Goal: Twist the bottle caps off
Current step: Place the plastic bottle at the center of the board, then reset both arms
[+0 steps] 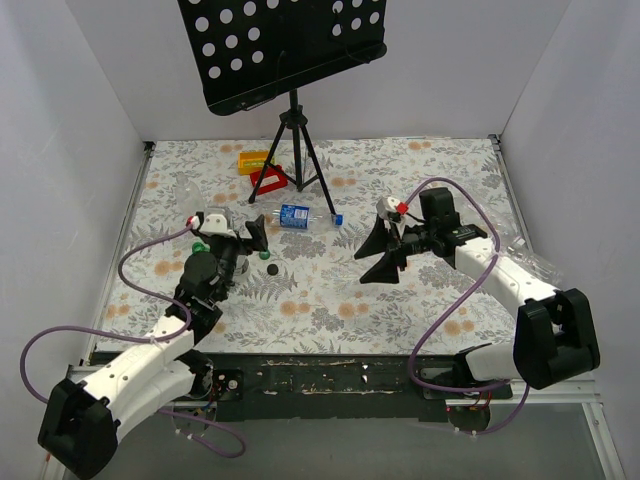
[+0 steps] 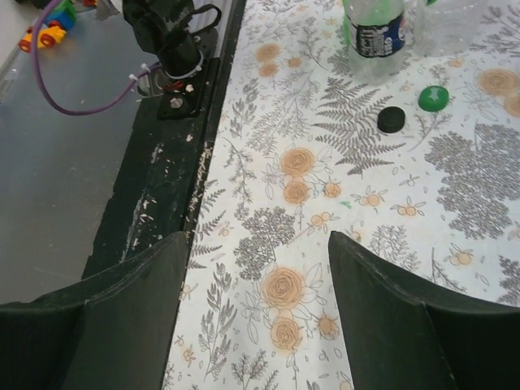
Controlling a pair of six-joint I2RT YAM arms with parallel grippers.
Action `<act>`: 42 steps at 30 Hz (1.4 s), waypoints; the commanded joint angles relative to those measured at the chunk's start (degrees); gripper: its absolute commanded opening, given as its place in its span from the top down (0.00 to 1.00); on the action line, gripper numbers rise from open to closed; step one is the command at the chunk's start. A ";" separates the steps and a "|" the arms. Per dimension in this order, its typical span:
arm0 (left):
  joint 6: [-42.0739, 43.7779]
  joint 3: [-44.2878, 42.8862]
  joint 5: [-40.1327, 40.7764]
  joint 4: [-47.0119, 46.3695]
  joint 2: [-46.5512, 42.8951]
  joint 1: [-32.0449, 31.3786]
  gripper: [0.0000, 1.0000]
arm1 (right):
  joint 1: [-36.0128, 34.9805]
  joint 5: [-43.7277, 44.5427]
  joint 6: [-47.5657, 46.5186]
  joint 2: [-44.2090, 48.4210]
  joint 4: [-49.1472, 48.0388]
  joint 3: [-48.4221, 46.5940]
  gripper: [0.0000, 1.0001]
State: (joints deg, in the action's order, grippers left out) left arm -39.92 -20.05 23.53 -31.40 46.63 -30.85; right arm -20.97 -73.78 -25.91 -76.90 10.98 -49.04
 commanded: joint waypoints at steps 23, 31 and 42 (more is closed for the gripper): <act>-15.45 -42.96 -31.61 46.78 7.24 0.53 0.02 | 28.53 37.29 18.61 15.55 10.64 -15.65 0.06; -15.36 -44.98 -34.34 47.22 8.04 0.53 0.02 | 28.53 49.60 20.90 22.23 9.49 -14.42 0.02; -18.61 -45.78 -34.08 49.94 6.54 0.53 0.02 | 28.62 52.86 21.52 25.31 10.46 -13.89 0.02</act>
State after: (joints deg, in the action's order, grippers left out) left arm -57.06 -63.81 -10.15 16.60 54.68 -30.68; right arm 7.49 -22.90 -5.43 -52.60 21.71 -62.08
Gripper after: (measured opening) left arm 0.981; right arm 0.981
